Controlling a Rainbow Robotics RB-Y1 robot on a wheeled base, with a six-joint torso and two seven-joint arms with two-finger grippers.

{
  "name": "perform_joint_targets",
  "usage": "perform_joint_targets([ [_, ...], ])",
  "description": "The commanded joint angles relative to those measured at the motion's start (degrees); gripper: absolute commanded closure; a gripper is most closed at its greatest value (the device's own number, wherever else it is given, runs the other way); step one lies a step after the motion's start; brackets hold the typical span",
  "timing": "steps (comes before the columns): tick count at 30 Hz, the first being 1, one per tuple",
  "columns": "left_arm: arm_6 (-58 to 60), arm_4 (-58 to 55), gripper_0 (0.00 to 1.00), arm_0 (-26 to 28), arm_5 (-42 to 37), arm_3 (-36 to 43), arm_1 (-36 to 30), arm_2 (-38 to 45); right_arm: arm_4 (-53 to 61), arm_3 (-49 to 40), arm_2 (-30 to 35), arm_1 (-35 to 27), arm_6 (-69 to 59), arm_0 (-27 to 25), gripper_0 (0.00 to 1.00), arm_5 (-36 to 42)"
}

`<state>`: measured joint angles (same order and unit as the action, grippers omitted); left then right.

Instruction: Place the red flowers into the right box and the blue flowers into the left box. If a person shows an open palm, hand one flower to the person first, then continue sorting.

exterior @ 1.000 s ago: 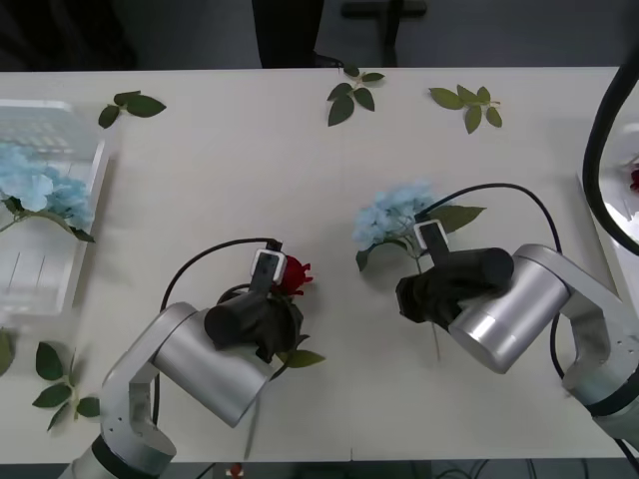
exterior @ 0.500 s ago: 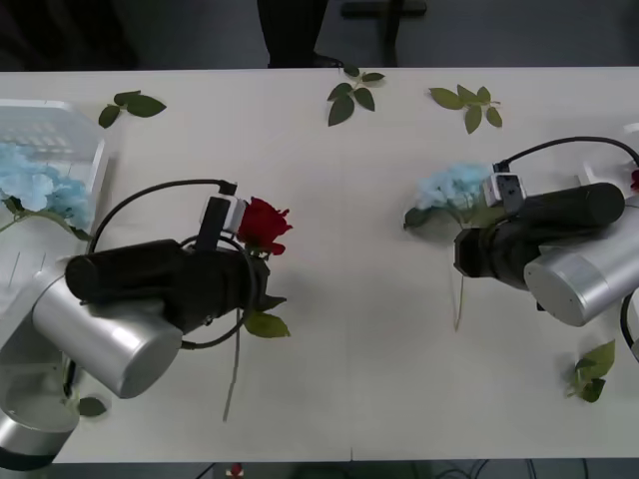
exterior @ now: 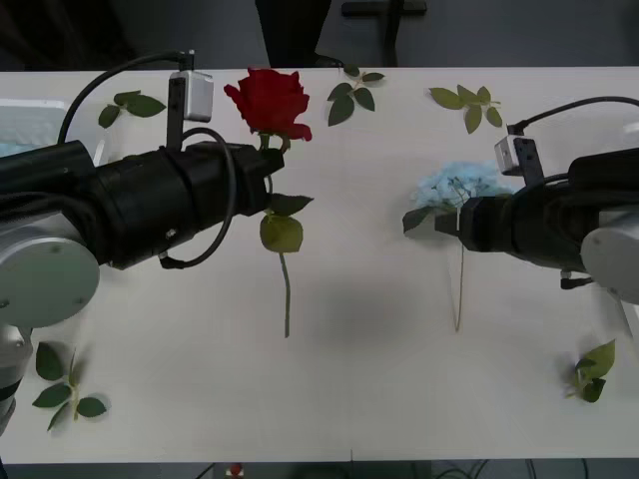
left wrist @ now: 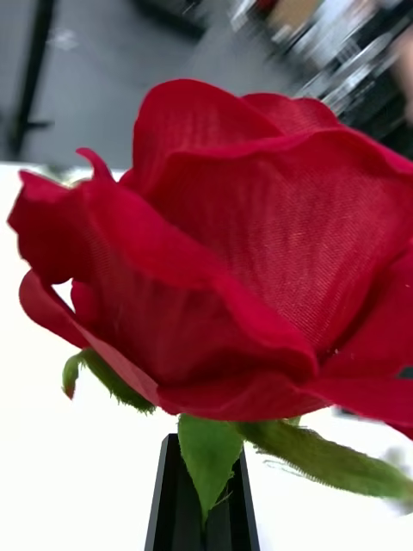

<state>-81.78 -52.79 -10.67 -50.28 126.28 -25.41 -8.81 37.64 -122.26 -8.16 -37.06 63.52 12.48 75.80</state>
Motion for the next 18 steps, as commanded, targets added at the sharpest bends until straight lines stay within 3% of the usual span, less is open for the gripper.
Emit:
perform_joint_targets([
  [1,-7.7,-6.1,1.0,-2.5,3.5,-0.4,0.7,0.4,6.1,-1.9,5.2,-0.1,11.5,0.6,0.0,0.1],
  [11,-13.5,-10.8,1.0,-4.4,4.7,-4.9,9.3,0.5,22.7,-1.8,14.0,2.2,30.4,0.6,0.0,0.1],
  [18,-15.1,-10.2,1.0,-6.8,5.5,-10.4,16.6,0.7,41.0,3.0,18.8,4.1,38.6,0.6,0.0,2.3],
])
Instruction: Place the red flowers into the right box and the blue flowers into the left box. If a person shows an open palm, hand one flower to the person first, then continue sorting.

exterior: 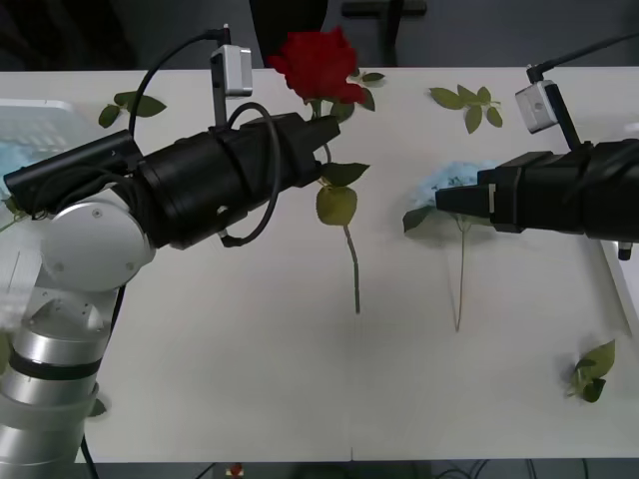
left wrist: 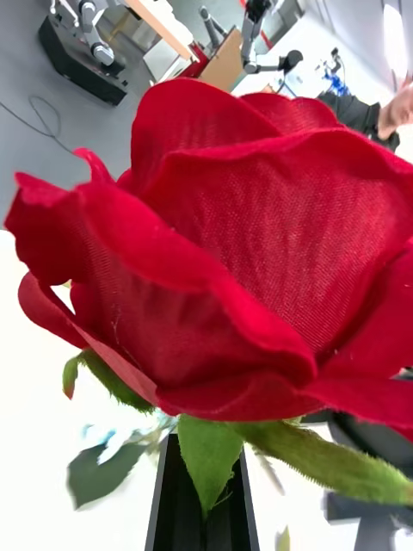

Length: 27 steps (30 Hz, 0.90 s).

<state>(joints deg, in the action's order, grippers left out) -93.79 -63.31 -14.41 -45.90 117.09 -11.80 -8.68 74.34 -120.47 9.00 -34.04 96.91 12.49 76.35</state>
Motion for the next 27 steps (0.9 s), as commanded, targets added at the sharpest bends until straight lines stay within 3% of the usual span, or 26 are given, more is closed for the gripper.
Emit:
perform_joint_targets([
  [1,-3.1,0.5,1.0,-3.3,1.1,-1.4,3.5,0.7,4.8,1.3,1.6,1.2,5.2,0.6,0.0,2.1],
  [9,-3.9,1.0,1.0,-5.8,1.1,-5.5,8.0,0.9,7.7,1.3,0.7,2.5,3.8,0.7,0.0,7.7],
  [27,-4.0,0.4,1.0,-6.1,1.1,-6.0,8.3,-0.4,2.9,1.3,-7.7,8.1,0.6,3.0,0.0,4.7],
])
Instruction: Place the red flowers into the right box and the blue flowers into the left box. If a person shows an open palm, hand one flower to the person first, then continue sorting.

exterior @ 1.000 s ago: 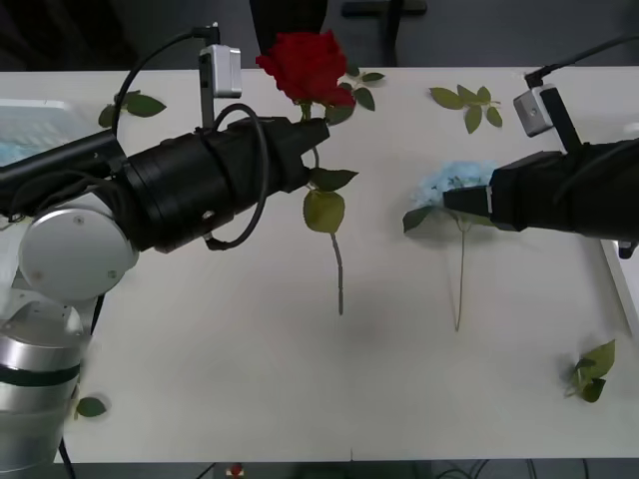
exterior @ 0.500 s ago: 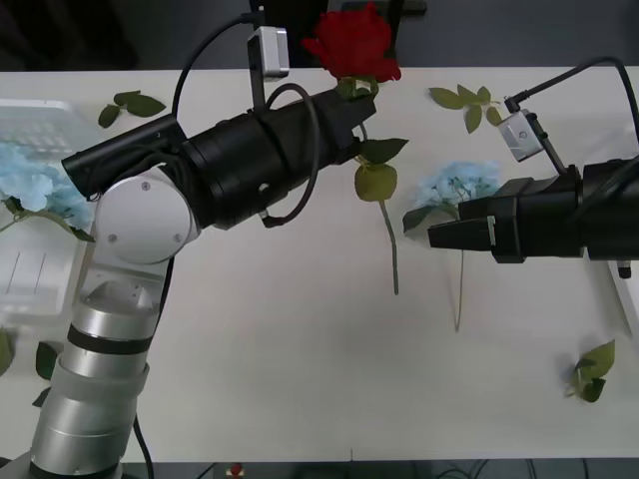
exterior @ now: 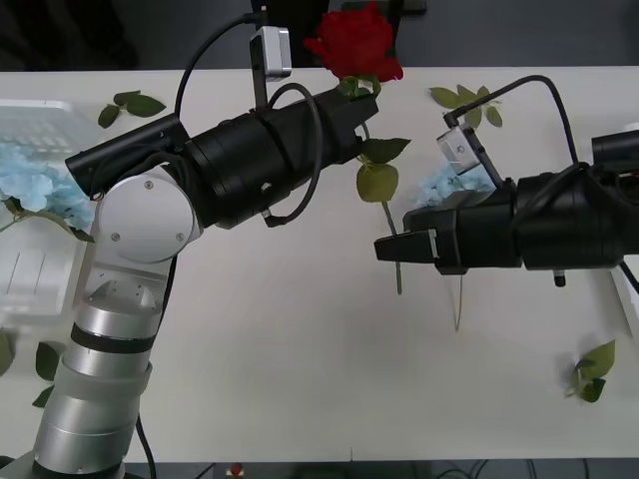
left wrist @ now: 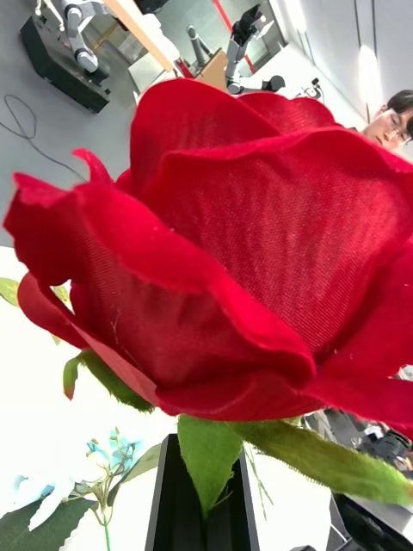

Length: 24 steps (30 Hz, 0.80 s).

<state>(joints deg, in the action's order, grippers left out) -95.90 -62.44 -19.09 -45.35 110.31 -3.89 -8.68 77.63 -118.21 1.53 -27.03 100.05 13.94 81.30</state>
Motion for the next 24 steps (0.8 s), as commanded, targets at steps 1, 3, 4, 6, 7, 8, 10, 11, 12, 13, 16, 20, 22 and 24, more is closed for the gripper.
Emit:
perform_joint_targets([
  [1,-1.8,-0.5,1.0,-1.5,0.5,0.8,0.4,-0.5,-0.6,-1.0,-0.3,1.4,-2.7,1.6,0.02,-0.2],
  [3,-1.8,-0.5,1.0,-1.4,0.5,0.8,0.4,-0.6,-0.9,-1.0,-0.4,1.9,-2.6,1.6,0.39,-0.2],
  [4,-1.8,-0.5,1.0,-1.4,0.5,0.8,0.3,-0.6,-1.0,-0.9,-0.5,2.1,-2.6,1.6,0.6,-0.2],
  [6,-1.8,-0.5,1.0,-1.4,0.5,0.8,0.4,-0.6,-1.2,-1.0,-0.6,2.4,-2.7,1.6,1.0,-0.2],
  [7,-1.8,-0.5,1.0,-1.4,0.5,0.8,0.4,-0.6,-1.1,-0.9,-0.7,2.4,-2.7,1.6,1.0,-0.2],
  [8,-1.8,-0.5,1.0,-1.4,0.5,0.7,0.4,-0.6,-1.2,-1.0,-0.7,2.4,-2.6,1.6,1.0,-0.2],
  [10,-1.8,-0.5,1.0,-1.4,0.5,0.7,0.3,-0.6,-1.1,-0.9,-0.9,2.5,-2.7,1.6,1.0,-0.3],
  [11,-1.7,-0.5,1.0,-1.4,0.5,0.8,0.3,-0.6,-1.2,-1.0,-1.0,2.5,-2.7,1.6,1.0,-0.2],
  [12,-1.8,-0.5,1.0,-1.4,0.5,0.8,0.3,-0.6,-1.2,-1.0,-1.1,2.5,-2.7,1.6,1.0,-0.2],
  [13,-1.7,-0.5,1.0,-1.4,0.5,0.8,0.3,-0.6,-1.2,-1.0,-1.1,2.5,-2.6,1.6,1.0,-0.2],
  [16,-1.7,-0.5,1.0,-1.4,0.5,0.8,0.2,-0.6,-1.1,-1.0,-1.1,2.5,-2.6,1.6,1.0,-0.3],
  [20,-1.7,-0.5,1.0,-1.4,0.5,0.8,-0.6,-0.6,-1.1,-1.0,-1.1,2.5,-2.5,1.6,1.0,-0.4],
  [22,-1.7,-0.5,0.9,-1.4,0.5,0.8,-1.3,-0.6,-1.1,-1.0,-1.1,2.5,-2.4,1.6,1.0,-0.5],
  [24,-1.8,-0.8,0.57,-1.4,0.5,0.8,-2.3,-0.6,-1.1,-1.0,-1.0,2.5,-2.4,1.7,1.0,-0.5],
])
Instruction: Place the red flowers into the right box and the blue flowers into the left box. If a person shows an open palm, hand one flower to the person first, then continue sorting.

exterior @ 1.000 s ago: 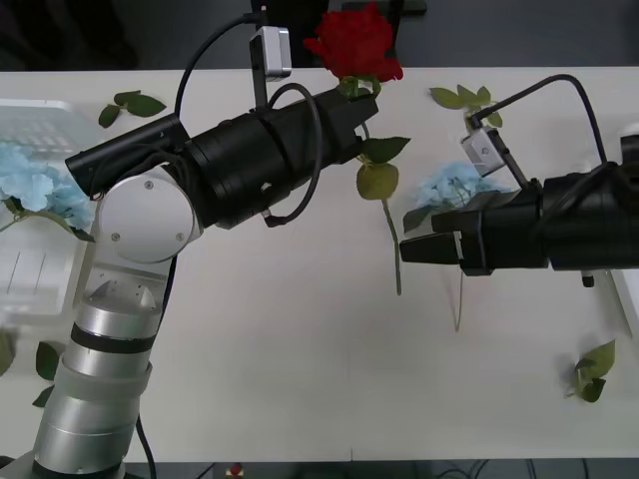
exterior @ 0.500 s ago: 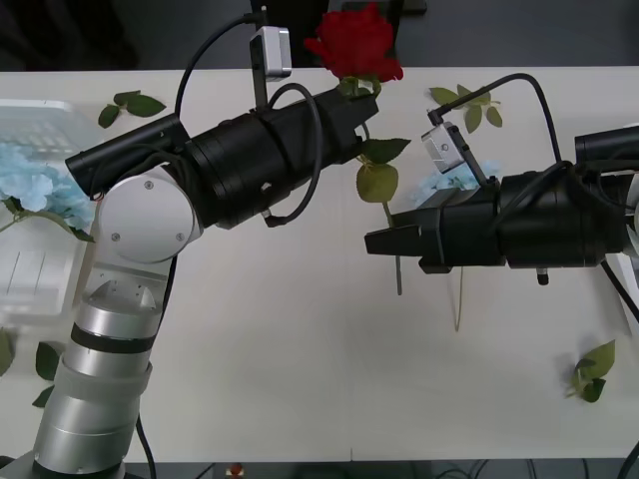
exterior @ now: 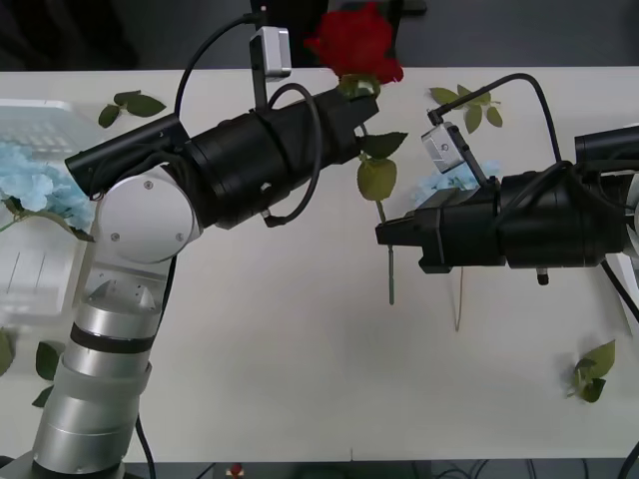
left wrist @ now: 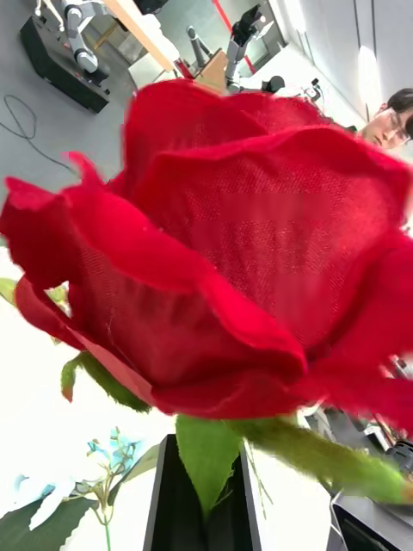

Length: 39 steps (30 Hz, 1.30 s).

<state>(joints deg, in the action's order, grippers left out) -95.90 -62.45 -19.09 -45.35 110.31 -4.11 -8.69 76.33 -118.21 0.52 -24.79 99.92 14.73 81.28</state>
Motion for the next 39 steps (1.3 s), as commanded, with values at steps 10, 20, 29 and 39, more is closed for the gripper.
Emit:
perform_joint_targets([
  [10,-3.2,-7.6,0.03,0.6,0.5,2.5,-10.7,-1.1,0.3,-1.0,0.5,0.3,-2.3,0.8,1.0,-1.0],
  [20,-7.2,-17.8,0.0,6.3,-1.0,9.8,-28.3,-1.0,-1.7,-1.5,13.7,-3.9,-3.4,0.8,1.0,6.5],
  [29,-18.8,-24.9,0.0,7.8,-1.0,9.5,-38.4,0.2,-6.4,-0.6,24.8,-15.6,-11.6,0.8,1.0,17.1],
  [39,-30.3,-35.1,0.0,6.0,-14.5,4.4,-40.9,11.6,-17.0,9.4,28.0,-28.5,-17.6,0.0,1.0,23.7],
])
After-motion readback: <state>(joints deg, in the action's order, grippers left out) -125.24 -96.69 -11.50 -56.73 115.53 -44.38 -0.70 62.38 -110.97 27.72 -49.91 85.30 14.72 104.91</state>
